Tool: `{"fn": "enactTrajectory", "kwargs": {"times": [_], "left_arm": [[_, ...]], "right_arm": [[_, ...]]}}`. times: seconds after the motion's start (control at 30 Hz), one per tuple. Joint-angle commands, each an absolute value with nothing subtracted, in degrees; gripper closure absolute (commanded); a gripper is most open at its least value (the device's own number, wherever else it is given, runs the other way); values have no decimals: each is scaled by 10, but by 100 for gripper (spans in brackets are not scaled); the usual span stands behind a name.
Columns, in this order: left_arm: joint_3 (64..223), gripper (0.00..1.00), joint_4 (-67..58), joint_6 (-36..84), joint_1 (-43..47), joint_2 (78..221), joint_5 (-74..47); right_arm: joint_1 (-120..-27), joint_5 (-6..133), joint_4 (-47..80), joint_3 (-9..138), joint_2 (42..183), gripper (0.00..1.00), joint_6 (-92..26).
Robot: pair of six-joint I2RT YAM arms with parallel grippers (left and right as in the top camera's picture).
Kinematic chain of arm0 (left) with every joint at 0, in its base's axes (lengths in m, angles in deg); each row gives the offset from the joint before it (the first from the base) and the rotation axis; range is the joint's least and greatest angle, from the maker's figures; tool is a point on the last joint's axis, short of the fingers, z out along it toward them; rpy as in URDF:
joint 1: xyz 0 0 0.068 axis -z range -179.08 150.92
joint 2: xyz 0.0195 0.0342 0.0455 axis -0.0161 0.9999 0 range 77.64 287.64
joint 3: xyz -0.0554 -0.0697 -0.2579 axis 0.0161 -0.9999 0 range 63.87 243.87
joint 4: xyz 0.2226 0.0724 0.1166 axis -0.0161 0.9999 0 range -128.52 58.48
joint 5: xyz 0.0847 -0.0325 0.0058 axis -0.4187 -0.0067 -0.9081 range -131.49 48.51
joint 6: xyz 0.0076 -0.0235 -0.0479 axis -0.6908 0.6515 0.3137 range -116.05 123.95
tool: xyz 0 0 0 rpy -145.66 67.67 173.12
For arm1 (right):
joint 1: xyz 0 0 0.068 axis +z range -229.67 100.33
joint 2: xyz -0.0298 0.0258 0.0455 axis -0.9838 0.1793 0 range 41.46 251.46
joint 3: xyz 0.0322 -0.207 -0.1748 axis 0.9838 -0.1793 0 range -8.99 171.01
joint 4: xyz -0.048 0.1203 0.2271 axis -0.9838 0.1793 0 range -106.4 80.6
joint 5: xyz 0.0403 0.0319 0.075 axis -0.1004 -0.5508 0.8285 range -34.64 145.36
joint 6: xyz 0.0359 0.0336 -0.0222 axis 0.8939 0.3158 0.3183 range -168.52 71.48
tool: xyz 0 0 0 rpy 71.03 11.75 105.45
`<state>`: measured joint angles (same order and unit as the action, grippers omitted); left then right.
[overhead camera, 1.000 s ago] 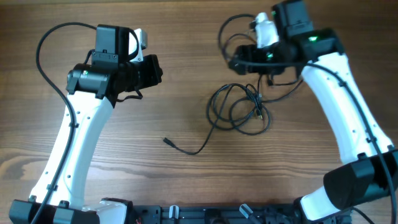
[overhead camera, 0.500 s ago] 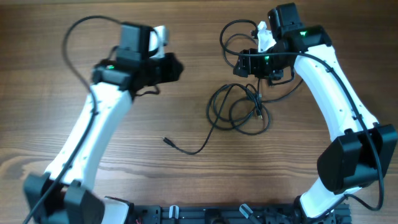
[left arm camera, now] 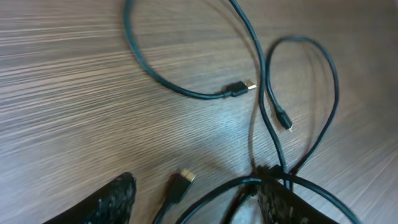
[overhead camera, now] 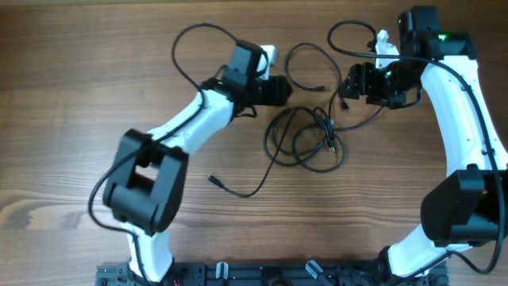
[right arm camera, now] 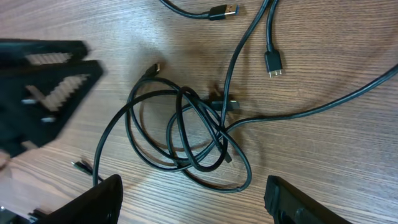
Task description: Untangle cables
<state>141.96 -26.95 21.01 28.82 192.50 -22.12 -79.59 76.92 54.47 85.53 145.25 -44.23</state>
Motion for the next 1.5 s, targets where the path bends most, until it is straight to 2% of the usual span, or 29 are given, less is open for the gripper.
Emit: {"fn": "enactTrajectory", "kwargs": {"times": [0.0,0.13,0.43,0.87,1.03,1.13,1.37,1.47], "left_arm": [[1416,33,-278,161,306,1959,-217],[1416,33,-278,158,307,1978,-216],[1416,37,-242,71,320,1991,-214],[1416,37,-331,71,320,2026,-221],[1416,41,-332,71,326,2031,-221],[1416,48,-328,71,337,2031,-221],[1416,46,-330,47,370,2031,-227],[1416,52,-329,43,372,2031,-247]], "right_arm": [[-794,779,550,856,1436,25,-463],[-794,779,553,856,1436,26,-470],[-794,779,555,856,1436,26,-470],[-794,779,557,855,1436,25,-470],[-794,779,557,855,1436,25,-471],[-794,779,557,855,1436,25,-472],[-794,778,557,855,1436,23,-473],[-794,779,557,855,1436,23,-474]]}}
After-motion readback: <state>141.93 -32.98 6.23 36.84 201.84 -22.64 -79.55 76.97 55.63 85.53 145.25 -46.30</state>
